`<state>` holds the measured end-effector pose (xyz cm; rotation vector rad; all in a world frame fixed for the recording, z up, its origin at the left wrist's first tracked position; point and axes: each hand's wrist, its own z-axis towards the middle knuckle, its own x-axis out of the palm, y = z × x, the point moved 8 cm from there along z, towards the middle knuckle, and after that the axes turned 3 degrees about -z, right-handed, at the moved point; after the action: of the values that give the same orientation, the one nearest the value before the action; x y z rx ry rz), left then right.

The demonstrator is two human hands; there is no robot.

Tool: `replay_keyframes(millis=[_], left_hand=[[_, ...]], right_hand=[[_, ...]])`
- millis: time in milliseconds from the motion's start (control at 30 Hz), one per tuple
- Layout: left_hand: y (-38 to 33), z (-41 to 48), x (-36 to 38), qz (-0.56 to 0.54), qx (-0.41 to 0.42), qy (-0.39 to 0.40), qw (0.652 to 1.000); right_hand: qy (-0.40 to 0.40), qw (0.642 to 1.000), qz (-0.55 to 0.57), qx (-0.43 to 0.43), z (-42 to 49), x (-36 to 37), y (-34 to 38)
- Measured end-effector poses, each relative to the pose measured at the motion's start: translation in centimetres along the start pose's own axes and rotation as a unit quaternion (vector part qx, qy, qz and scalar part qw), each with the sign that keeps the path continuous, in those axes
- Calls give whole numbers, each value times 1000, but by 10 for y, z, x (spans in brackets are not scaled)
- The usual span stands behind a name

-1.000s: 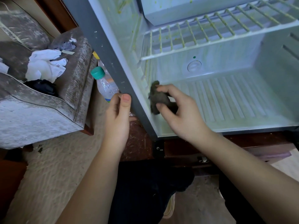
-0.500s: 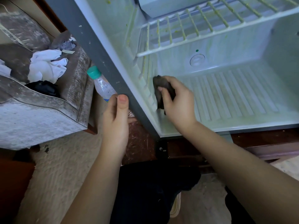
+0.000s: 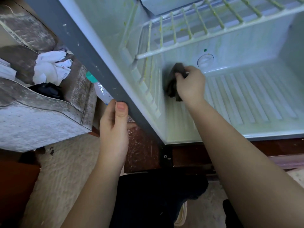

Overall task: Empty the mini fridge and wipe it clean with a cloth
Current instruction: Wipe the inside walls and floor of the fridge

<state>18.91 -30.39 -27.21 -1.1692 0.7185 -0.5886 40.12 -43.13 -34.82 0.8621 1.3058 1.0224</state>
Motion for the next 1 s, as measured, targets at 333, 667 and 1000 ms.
replay_keyframes(millis=[333,667,1000], left_hand=[[2,0,1,-15,8,-1,1000],[-1,-6,2,-36,-3,-15,999],[-4,-4,0,0,19,-31,999]], right_hand=[[128,984,86,-86,-15,22,44],[201,972,84,-85,-67,-11,23],[44,981,191,3,-40,-13,27]])
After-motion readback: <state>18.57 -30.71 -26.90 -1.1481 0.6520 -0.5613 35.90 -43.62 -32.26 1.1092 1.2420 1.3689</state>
